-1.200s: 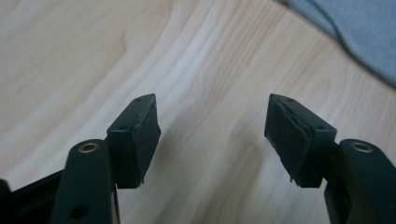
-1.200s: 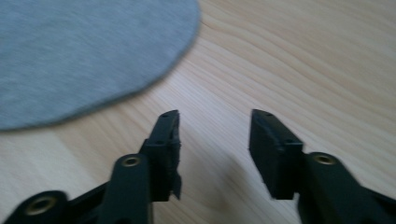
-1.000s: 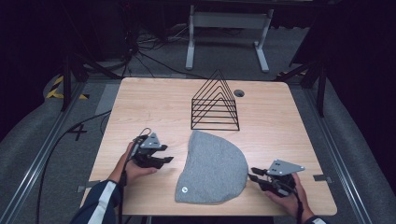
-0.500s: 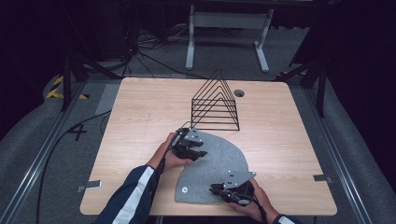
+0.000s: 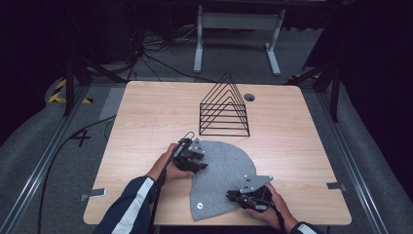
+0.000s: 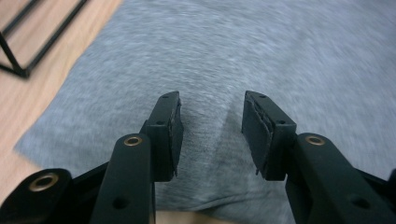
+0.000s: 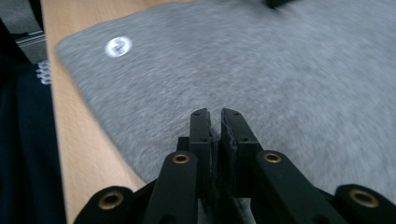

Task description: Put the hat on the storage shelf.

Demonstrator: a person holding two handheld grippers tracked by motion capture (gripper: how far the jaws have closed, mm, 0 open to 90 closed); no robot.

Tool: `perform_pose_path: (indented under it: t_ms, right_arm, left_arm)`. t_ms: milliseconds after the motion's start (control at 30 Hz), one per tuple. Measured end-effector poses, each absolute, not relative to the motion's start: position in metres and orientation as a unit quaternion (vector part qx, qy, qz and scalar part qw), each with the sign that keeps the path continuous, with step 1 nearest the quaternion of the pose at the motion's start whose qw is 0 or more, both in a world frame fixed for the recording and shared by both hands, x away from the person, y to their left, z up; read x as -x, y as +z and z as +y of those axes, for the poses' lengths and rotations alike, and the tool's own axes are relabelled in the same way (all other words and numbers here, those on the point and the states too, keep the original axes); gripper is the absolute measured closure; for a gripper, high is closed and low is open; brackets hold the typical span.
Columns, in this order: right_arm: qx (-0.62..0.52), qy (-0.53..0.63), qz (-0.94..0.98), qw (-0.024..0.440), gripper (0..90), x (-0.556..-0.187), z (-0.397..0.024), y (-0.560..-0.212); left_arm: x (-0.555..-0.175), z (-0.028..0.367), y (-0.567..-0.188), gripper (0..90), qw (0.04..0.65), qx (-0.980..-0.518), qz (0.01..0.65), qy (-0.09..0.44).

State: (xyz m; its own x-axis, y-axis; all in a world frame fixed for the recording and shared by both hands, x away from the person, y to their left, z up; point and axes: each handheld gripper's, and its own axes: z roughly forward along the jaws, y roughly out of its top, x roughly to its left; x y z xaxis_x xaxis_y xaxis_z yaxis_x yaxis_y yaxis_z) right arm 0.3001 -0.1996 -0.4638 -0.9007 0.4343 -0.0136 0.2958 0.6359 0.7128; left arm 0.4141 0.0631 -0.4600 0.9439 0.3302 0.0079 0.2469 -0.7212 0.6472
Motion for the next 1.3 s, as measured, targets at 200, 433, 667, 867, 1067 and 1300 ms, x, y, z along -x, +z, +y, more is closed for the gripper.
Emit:
perform_pose_path:
  t_ms: [200, 433, 667, 867, 1067, 1300]
  right_arm:
    - [-0.227, 0.362, 0.896, 0.120, 83.6, -0.311, -0.216, -0.462]
    - [-0.268, 0.351, 0.883, 0.159, 84.6, -0.326, -0.227, -0.461]
    - [-0.308, 0.335, 0.868, 0.199, 82.7, -0.338, -0.236, -0.461]
    - [-0.326, 0.342, 0.859, 0.197, 74.2, -0.345, -0.244, -0.461]
    - [-0.341, 0.341, 0.853, 0.197, 65.8, -0.345, -0.250, -0.458]
    - [-0.337, 0.350, 0.854, 0.188, 62.2, -0.332, -0.258, -0.445]
  left_arm:
    - [-0.391, 0.074, -0.459, 57.3, 0.326, -0.931, 0.152, 0.061]
    - [-0.363, 0.071, -0.458, 57.4, 0.321, -0.932, 0.160, 0.052]
    - [-0.335, 0.056, -0.460, 57.4, 0.332, -0.931, 0.145, 0.041]
    - [-0.331, 0.053, -0.460, 56.4, 0.337, -0.930, 0.142, 0.034]
    - [-0.338, 0.067, -0.446, 50.7, 0.378, -0.907, 0.162, 0.091]
    - [-0.357, 0.093, -0.447, 54.4, 0.368, -0.897, 0.216, 0.118]
